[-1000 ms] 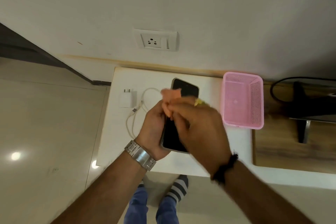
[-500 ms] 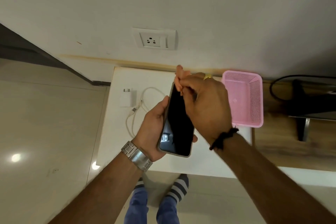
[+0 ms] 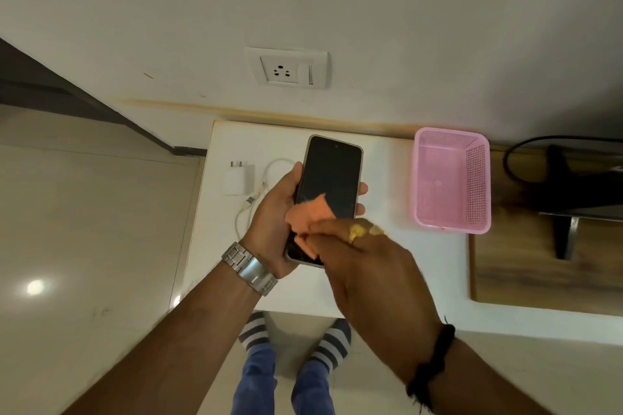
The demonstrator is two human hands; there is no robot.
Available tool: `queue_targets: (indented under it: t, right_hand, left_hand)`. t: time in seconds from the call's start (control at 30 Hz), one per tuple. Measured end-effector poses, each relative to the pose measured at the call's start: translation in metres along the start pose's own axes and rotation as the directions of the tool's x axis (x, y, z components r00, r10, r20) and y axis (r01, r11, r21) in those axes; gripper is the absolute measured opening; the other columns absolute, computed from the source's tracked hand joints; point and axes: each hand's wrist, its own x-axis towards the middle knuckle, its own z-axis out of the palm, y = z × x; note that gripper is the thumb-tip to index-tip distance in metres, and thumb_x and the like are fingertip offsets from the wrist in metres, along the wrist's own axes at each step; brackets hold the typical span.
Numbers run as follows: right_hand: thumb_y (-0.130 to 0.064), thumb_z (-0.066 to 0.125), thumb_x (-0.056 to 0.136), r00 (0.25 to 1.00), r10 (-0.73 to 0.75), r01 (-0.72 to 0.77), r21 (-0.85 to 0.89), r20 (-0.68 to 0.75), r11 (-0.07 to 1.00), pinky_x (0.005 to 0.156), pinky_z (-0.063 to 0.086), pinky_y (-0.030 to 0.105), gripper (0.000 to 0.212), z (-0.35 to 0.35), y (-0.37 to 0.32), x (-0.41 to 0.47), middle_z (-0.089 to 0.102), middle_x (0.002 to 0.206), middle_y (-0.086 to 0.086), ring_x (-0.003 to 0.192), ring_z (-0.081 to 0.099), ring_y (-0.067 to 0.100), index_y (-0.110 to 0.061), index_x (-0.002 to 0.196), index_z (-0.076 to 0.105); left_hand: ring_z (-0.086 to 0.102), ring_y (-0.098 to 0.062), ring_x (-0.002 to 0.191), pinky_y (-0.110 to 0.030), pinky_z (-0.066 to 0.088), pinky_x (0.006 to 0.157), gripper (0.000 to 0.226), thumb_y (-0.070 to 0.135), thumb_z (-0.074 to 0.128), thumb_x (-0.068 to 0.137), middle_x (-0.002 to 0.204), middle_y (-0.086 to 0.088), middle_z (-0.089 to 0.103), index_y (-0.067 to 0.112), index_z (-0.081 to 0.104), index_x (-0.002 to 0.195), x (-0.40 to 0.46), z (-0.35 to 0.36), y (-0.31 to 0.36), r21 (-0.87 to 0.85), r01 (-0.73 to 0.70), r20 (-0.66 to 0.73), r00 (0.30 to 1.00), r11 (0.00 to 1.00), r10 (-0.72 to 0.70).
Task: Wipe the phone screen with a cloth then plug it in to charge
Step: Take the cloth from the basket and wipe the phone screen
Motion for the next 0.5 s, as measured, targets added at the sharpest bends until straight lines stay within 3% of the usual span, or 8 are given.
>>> queue_targets:
  t: [0.07,0.17,0.27,0.3,0.37,0.43,0.5]
  right_hand:
    - [-0.017,0.044,0.099,0.999,-0.030,0.030,-0.012,-0.019,0.999,0.068,0.062,0.033,0.032,-0.005,0.012,0.008,0.077,0.096,0.011,0.081,0.074,0.023,-0.007,0.104,0.074]
    - [-0.024,0.045,0.096,0.993,0.072,-0.078,-0.058,-0.095,0.995,0.087,0.057,0.036,0.033,-0.020,0.033,0.036,0.072,0.112,0.008,0.097,0.067,0.024,-0.011,0.113,0.071]
    - [-0.013,0.056,0.092,0.985,0.084,-0.079,0.038,-0.152,0.996,0.073,0.061,0.037,0.024,-0.011,0.023,0.022,0.075,0.093,0.016,0.078,0.068,0.017,-0.001,0.098,0.076]
    - [-0.004,0.066,0.086,0.993,0.082,-0.074,0.087,-0.085,0.993,0.069,0.062,0.037,0.017,-0.002,0.015,0.008,0.076,0.090,0.016,0.074,0.068,0.015,-0.001,0.099,0.076]
    - [0.000,0.075,0.078,0.998,0.040,-0.042,0.048,0.051,0.998,0.063,0.062,0.038,0.028,0.000,0.009,-0.007,0.076,0.090,0.010,0.072,0.071,0.020,-0.008,0.105,0.075]
    - [-0.009,0.063,0.089,1.000,0.017,-0.018,-0.045,-0.016,0.999,0.068,0.061,0.035,0.021,-0.012,0.021,0.007,0.075,0.096,0.008,0.079,0.071,0.024,-0.011,0.105,0.075]
    - [-0.023,0.040,0.097,0.990,0.083,-0.092,-0.079,-0.110,0.993,0.078,0.055,0.031,0.035,-0.024,0.035,0.032,0.073,0.105,0.007,0.089,0.066,0.024,-0.012,0.105,0.073]
  left_hand:
    - [0.066,-0.033,0.121,-0.048,0.051,0.106,0.069,0.065,0.039,0.099,0.139,-0.015,0.066,0.014,0.068,0.134,0.000,0.001,-0.003,0.013,0.000,-0.020,1.000,1.000,0.000]
    - [0.074,-0.031,0.101,-0.044,0.061,0.088,0.056,0.061,0.053,0.093,0.121,-0.014,0.073,0.020,0.076,0.122,0.005,0.002,-0.004,-0.013,-0.037,-0.040,0.999,0.999,0.037]
    - [0.072,-0.031,0.106,-0.046,0.056,0.095,0.063,0.064,0.040,0.098,0.129,-0.014,0.071,0.019,0.075,0.125,0.007,0.004,0.005,-0.018,-0.035,-0.066,0.997,0.999,0.034]
    - [0.070,-0.031,0.111,-0.047,0.054,0.098,0.067,0.065,0.034,0.100,0.135,-0.014,0.068,0.018,0.073,0.129,0.009,0.002,0.006,-0.011,-0.030,-0.054,0.998,0.999,0.029]
    - [0.069,-0.029,0.114,-0.047,0.054,0.098,0.069,0.064,0.031,0.101,0.139,-0.013,0.066,0.017,0.071,0.130,0.009,0.002,0.007,0.016,-0.040,-0.019,0.999,0.999,0.040]
    - [0.071,-0.031,0.110,-0.047,0.057,0.095,0.063,0.064,0.043,0.096,0.133,-0.015,0.069,0.018,0.074,0.126,0.007,0.004,0.002,-0.014,-0.018,0.011,1.000,1.000,0.018]
    - [0.075,-0.031,0.100,-0.046,0.062,0.083,0.055,0.061,0.049,0.095,0.118,-0.013,0.075,0.021,0.078,0.120,0.008,0.003,-0.003,-0.052,-0.028,0.034,0.999,0.998,0.030]
